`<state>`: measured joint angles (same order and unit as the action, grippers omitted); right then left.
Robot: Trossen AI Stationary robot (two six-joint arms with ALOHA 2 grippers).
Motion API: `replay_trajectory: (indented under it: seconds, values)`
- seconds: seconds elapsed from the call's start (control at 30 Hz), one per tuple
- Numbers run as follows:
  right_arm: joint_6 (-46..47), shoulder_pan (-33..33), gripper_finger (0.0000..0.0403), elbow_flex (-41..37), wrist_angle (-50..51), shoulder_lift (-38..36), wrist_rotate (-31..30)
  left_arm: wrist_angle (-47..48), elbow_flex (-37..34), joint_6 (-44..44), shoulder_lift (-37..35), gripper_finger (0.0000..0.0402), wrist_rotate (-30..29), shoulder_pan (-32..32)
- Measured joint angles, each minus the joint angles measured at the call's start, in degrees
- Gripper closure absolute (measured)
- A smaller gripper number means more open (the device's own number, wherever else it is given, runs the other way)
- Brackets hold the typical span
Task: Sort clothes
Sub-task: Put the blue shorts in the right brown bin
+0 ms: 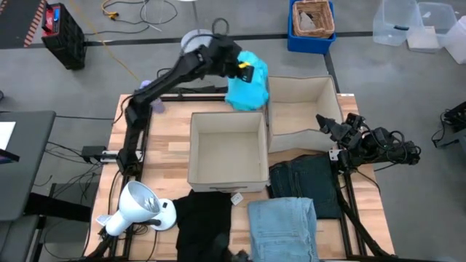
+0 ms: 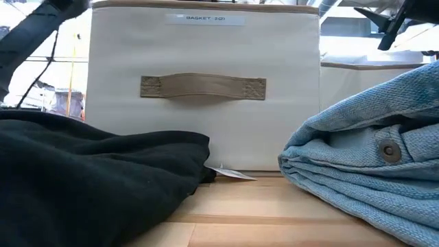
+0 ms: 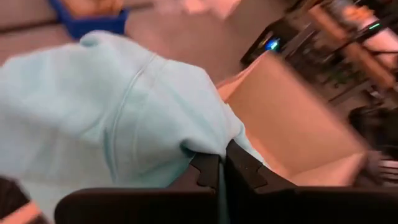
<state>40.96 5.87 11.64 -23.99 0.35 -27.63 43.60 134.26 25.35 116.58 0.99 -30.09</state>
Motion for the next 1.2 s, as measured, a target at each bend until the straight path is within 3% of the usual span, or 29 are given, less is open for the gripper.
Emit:
replay_trajectory:
  seconds: [0.23, 0.47, 0.83, 1.0, 1.2]
  values:
    - [0.0, 0.0, 0.0117, 0.0, -0.3, 0.0, -0.2, -6.1, 0.0, -2.9, -8.0, 0.0401, 1.7, 2.4]
    - [1.1, 0.0, 0.0117, 0.0, -4.3, 0.0, 0.2, -20.9, 0.0, -3.8, -9.9, 0.0401, 3.7, 6.7]
    - [-6.9, 0.0, 0.0117, 0.5, -22.1, 0.0, 4.8, -39.6, 0.0, -1.9, -2.2, 0.0401, 3.7, 12.3]
    - [-11.9, 0.0, 0.0117, 5.0, -18.8, 0.0, 5.2, -46.4, 0.0, -0.5, 3.1, 0.0401, 1.6, 13.7]
    - [-15.1, 0.1, 0.0117, 10.7, -10.3, 0.0, 5.9, -54.5, 0.0, 7.9, 8.4, 0.0401, 0.2, 13.3]
